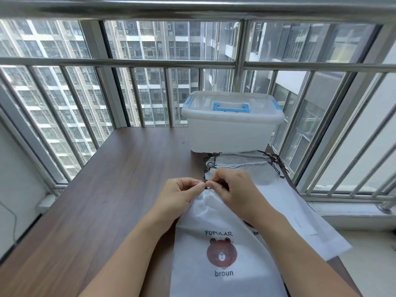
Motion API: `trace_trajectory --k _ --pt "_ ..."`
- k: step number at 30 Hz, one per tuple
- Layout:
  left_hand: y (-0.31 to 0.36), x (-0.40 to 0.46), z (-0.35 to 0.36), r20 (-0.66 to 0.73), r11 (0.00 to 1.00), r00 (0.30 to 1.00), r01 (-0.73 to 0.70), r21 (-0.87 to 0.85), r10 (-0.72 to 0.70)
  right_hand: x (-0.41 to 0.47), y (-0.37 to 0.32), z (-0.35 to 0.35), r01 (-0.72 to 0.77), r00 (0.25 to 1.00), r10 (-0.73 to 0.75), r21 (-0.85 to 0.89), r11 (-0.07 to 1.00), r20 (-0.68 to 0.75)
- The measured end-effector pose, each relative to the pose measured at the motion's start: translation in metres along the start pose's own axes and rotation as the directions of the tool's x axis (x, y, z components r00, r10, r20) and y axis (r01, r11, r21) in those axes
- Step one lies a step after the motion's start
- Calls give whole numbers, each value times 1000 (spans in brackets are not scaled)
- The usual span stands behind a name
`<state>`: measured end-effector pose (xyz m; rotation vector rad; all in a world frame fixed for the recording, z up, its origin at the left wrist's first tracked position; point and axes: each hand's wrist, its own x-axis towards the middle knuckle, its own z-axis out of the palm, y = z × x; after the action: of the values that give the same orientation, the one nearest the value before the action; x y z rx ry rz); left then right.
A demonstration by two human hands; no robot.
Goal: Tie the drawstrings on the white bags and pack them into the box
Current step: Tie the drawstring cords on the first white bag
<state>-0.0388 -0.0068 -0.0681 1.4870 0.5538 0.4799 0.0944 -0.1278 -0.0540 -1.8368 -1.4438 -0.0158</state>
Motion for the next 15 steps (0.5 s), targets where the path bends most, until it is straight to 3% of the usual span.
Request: trace_trajectory --k 4,10,15 --pt "1 -1 -1 36 990 996 85 -111 -82 0 -1 0 15 1000 -15 -27 1000 -4" --pt "3 -2 7 -83 958 990 85 -273 -112 -1 -3 4 -22 1000 22 -28 999 9" --pt "10 -6 7 -9 872 988 134 -470 -156 2 -3 7 -164 985 174 246 955 -16"
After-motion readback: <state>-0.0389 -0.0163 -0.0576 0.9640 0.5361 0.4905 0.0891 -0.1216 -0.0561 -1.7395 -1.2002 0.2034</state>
